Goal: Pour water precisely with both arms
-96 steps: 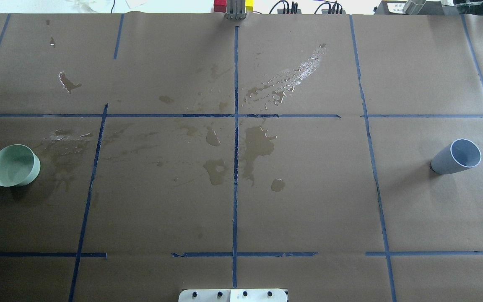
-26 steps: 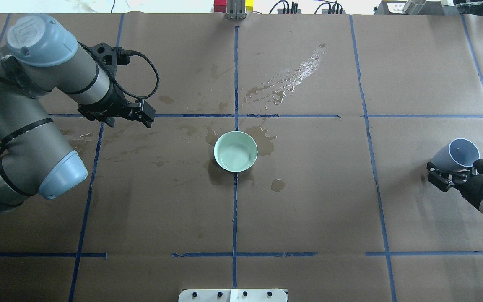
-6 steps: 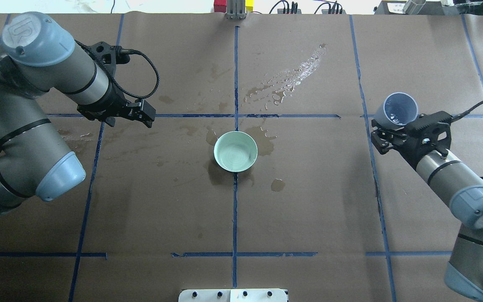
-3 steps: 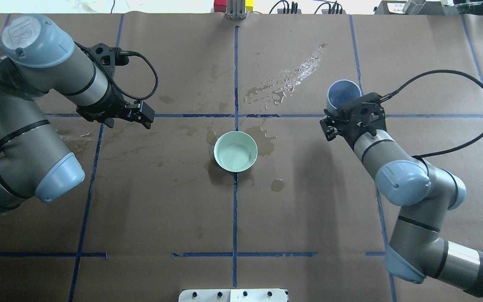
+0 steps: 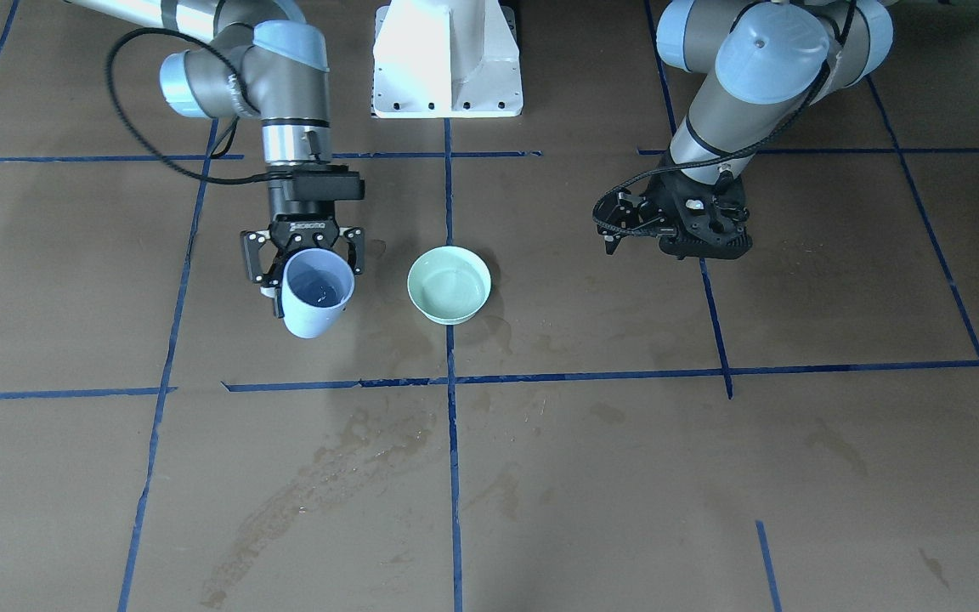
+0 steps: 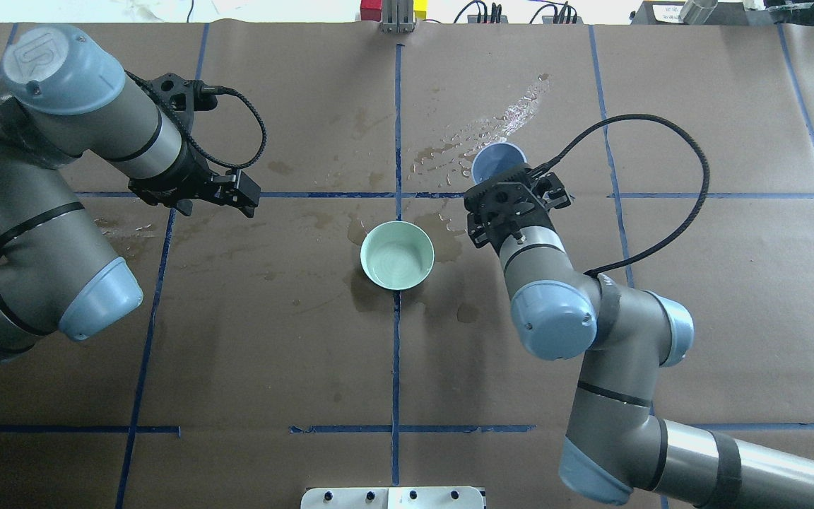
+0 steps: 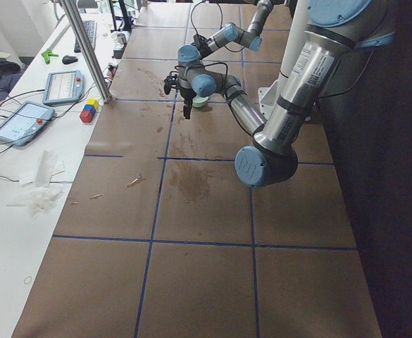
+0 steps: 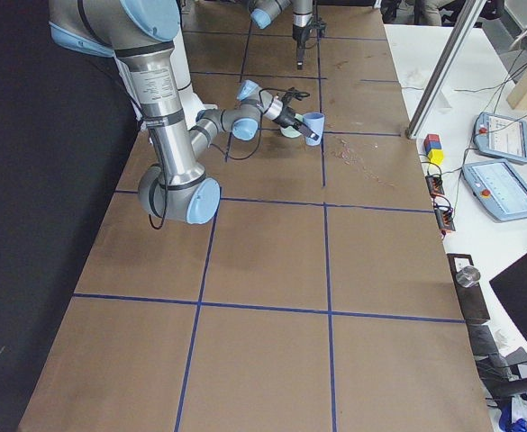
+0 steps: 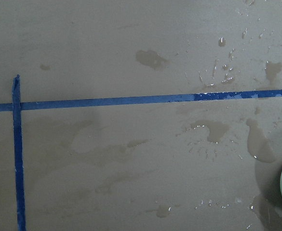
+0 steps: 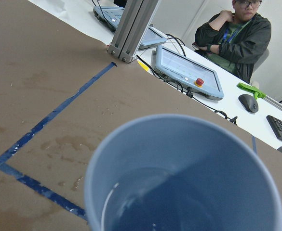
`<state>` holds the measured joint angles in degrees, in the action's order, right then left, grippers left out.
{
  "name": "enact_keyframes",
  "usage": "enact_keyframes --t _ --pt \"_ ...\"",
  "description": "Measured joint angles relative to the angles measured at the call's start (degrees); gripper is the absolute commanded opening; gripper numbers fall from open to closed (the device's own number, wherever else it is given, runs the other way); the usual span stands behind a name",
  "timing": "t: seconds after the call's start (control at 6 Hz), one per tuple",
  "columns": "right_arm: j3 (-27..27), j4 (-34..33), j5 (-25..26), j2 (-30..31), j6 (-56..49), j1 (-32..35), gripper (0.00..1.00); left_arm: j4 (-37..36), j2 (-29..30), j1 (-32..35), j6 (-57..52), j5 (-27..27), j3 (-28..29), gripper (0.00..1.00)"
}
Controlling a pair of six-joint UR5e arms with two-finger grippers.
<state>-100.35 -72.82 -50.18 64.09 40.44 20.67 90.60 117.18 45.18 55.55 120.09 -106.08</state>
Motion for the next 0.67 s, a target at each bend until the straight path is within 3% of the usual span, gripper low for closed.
enact_keyframes --t 0.33,0.67 --pt "0.35 -10.68 5.59 -2.96 -1.71 -3.26 0.00 0.01 0.06 -0.04 0.00 0.08 -0.06 1.00" --pt "2.47 -14.96 11.87 -4.83 -4.95 -5.90 0.00 0.01 0.10 -0.01 0.00 0.21 -0.15 1.00"
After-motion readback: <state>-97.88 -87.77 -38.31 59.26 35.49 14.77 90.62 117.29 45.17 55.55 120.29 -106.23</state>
